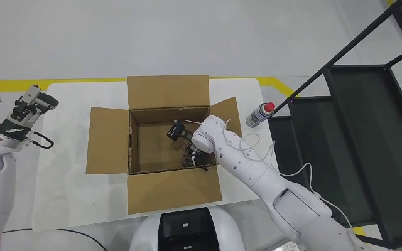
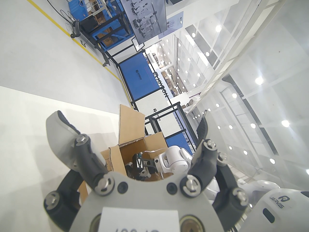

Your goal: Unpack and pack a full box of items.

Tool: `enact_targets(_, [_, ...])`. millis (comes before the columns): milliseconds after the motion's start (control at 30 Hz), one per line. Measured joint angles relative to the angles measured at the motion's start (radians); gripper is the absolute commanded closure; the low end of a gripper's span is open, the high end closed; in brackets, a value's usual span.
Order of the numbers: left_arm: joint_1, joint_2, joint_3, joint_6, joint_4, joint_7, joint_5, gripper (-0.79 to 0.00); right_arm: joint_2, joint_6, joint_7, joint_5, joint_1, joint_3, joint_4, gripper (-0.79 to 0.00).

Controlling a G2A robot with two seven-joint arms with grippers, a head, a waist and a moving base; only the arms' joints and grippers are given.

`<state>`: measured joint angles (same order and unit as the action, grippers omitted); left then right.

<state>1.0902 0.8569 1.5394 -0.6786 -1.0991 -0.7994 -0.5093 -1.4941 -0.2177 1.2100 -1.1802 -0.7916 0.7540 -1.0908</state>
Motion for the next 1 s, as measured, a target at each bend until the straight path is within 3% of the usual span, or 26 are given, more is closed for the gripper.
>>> enact_targets(400, [0.0, 0.0, 0.0, 0.0, 0.0, 0.0, 0.0, -0.785, -0.014, 0.039, 0.013, -0.017, 0.003, -0.023, 0.015, -0.345])
enact_targets(433, [0.0, 0.0, 0.0, 0.0, 0.0, 0.0, 0.0, -0.785, -0.015, 0.039, 0.013, -0.017, 0.005, -0.024, 0.017, -0.299])
enact_targets(533, [0.0, 0.0, 0.0, 0.0, 0.0, 0.0, 0.0, -0.785, -0.019, 0.042, 0.01, -0.016, 0.009, -0.026, 0.022, -0.04])
enact_targets(567, [0.0, 0.0, 0.0, 0.0, 0.0, 0.0, 0.0, -0.785, -0.02, 0.042, 0.008, -0.015, 0.011, -0.026, 0.025, 0.0])
enact_targets(800, [0.0, 0.0, 0.0, 0.0, 0.0, 0.0, 0.0, -0.785, -0.023, 0.042, -0.001, -0.011, 0.013, -0.021, 0.004, 0.0])
enact_targets(1000, [0.0, 0.0, 0.0, 0.0, 0.0, 0.0, 0.0, -0.785, -0.006, 0.024, 0.002, -0.008, -0.019, 0.021, -0.099, 0.0])
